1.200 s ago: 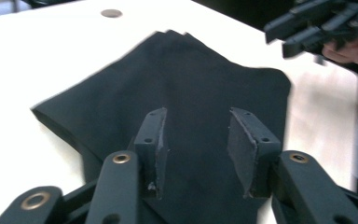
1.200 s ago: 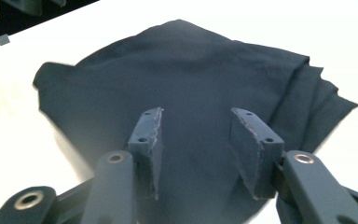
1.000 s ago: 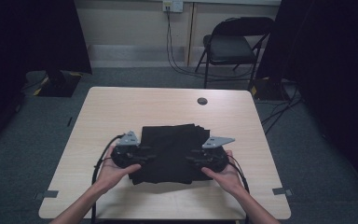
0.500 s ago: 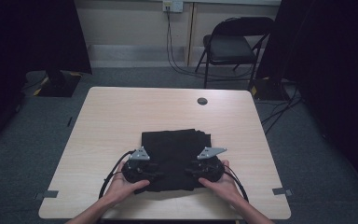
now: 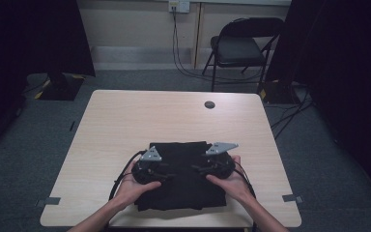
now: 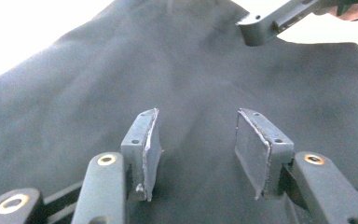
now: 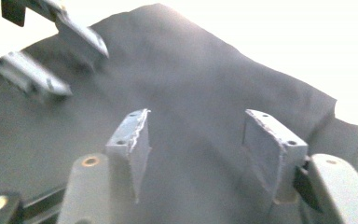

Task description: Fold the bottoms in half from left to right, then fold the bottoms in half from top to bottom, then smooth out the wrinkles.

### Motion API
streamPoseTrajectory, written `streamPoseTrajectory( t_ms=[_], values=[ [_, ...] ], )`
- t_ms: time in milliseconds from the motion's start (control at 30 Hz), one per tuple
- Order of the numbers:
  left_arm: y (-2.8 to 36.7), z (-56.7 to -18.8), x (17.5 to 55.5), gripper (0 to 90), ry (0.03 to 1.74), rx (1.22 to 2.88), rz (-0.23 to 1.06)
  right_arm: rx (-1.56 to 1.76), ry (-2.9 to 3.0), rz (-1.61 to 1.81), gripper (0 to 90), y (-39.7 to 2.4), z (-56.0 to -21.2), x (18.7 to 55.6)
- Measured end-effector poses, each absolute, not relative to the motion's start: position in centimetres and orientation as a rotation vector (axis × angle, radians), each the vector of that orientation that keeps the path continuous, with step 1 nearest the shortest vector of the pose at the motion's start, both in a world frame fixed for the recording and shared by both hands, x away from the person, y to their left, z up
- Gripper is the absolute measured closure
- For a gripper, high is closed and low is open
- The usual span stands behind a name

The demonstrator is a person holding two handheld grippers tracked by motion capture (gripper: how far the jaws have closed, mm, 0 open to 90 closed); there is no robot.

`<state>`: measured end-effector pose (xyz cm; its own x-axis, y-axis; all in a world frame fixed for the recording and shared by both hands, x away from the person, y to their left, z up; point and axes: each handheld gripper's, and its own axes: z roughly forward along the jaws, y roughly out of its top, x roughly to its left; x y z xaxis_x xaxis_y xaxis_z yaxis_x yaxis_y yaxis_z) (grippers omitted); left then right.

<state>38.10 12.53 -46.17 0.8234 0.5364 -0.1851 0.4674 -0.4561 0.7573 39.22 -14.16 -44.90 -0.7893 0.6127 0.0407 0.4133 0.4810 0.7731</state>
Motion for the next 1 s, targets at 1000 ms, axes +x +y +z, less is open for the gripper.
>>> streamPoseTrajectory(
  t_ms=[1000],
  values=[
    [11.4, -49.2, 39.1, 48.8, 0.723, 2.168, 0.166, 0.847, 2.673, 1.078, 25.3, -8.5, -49.3, 50.1]
  ],
)
